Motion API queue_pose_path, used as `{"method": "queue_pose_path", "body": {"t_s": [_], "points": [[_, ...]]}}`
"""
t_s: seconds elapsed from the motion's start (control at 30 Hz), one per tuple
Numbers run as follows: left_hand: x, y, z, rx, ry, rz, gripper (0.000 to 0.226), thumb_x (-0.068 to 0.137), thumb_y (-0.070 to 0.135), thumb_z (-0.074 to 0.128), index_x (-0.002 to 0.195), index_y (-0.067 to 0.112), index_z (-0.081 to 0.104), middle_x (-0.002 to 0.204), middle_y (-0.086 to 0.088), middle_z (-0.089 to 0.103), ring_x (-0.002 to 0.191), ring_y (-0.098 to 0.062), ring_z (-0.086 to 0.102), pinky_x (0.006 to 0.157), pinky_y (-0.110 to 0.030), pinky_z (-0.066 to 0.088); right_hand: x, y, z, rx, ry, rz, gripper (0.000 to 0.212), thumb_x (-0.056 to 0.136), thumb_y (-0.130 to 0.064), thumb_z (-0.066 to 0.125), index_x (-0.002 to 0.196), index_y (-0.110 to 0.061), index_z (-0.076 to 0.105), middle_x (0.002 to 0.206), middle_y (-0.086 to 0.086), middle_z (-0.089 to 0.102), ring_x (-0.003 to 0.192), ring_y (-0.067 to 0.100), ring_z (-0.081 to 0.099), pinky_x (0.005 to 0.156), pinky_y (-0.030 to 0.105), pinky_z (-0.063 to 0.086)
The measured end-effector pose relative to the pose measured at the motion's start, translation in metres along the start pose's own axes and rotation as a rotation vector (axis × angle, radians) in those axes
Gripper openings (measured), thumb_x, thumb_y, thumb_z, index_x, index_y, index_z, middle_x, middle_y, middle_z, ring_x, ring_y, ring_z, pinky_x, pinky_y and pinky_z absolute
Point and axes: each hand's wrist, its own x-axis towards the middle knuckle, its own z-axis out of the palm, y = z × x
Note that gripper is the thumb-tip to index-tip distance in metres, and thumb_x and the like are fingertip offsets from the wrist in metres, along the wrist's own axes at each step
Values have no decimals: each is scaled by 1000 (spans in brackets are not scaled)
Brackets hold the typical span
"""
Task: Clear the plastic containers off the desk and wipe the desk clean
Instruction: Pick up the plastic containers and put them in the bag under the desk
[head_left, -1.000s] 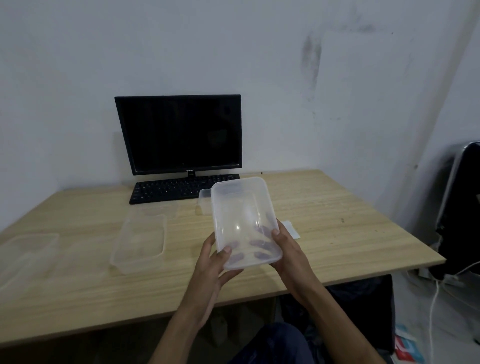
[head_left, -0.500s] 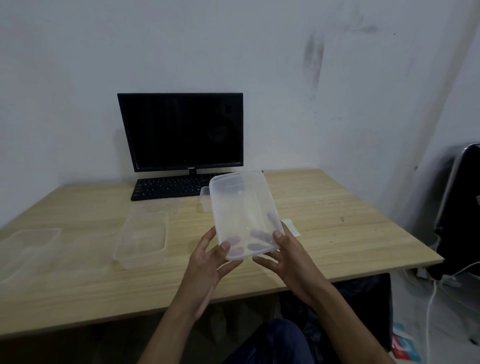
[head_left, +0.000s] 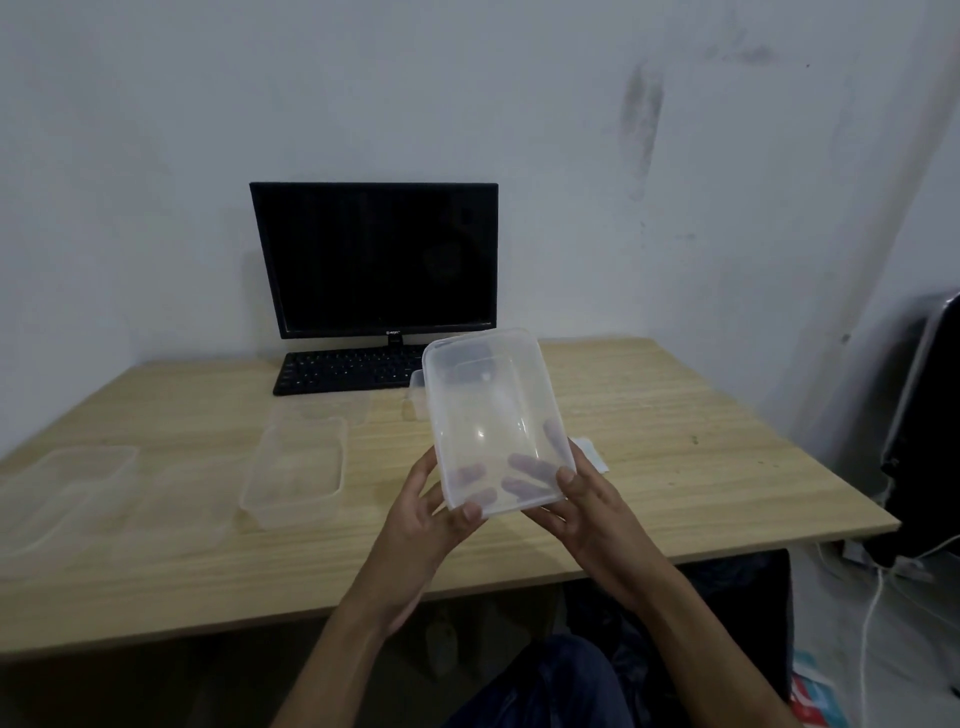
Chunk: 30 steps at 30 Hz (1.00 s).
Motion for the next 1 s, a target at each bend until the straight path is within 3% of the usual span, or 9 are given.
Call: {"method": "queue_pose_path", "body": {"t_s": [0.17,0.27,0.43,0.53,0.67,0.83,0.9,1.0], "points": [[-1,-2,0,46,-4,33,84,70,34,82,140,35,37,128,-1,63,120,-20,59,103,-46,44,-1,1,1,30,-5,-2,63,87,-38,66,143,-33,37,139,12,53,126,33,52,105,42,44],[-1,-5,3,63,-17,42,81,76,22,77,142,34,32,131,1,61,118,-19,60,101,-41,48,-1,3,0,19,26,-10,53,92,-28,59,142,-32,40,136,8,56,124,30,55,101,45,46],[9,4,9,-47,25,-4,99,55,62,82,138,27,41,126,-1,64,115,-22,62,92,-41,52,-7,3,-13,24,94,20,48,92,-22,57,137,-37,47,132,3,59,118,31,59,96,51,48],[22,12,10,-84,117,31,88,64,68,73,137,28,46,125,-1,64,112,-24,63,91,-43,53,-17,4,-27,7,116,64,53,85,-24,58,136,-36,49,130,8,60,115,31,61,90,47,51],[37,14,24,-51,109,66,47,91,42,52,136,27,50,125,1,64,111,-24,64,92,-43,52,-33,-2,-45,13,154,89,60,75,-33,64,133,-40,53,127,9,61,111,31,62,82,37,52],[55,-3,72,-132,77,32,38,94,31,51,130,20,55,122,-2,66,110,-28,63,93,-42,52,-61,-13,-79,67,324,54,79,64,-47,81,135,-37,47,123,10,65,106,31,63,82,41,54],[63,-12,100,-162,56,19,37,94,31,52,129,18,55,121,-2,67,109,-26,65,90,-39,53,-76,-13,-95,115,381,10,69,73,-43,78,134,-40,47,129,9,62,114,34,60,88,47,54],[70,-27,141,-178,-4,-19,37,95,30,51,130,16,53,122,-2,66,108,-23,65,92,-38,53,-99,-16,-115,158,516,-60,38,86,-24,68,120,-41,62,131,10,60,118,37,57,90,46,53]]}}
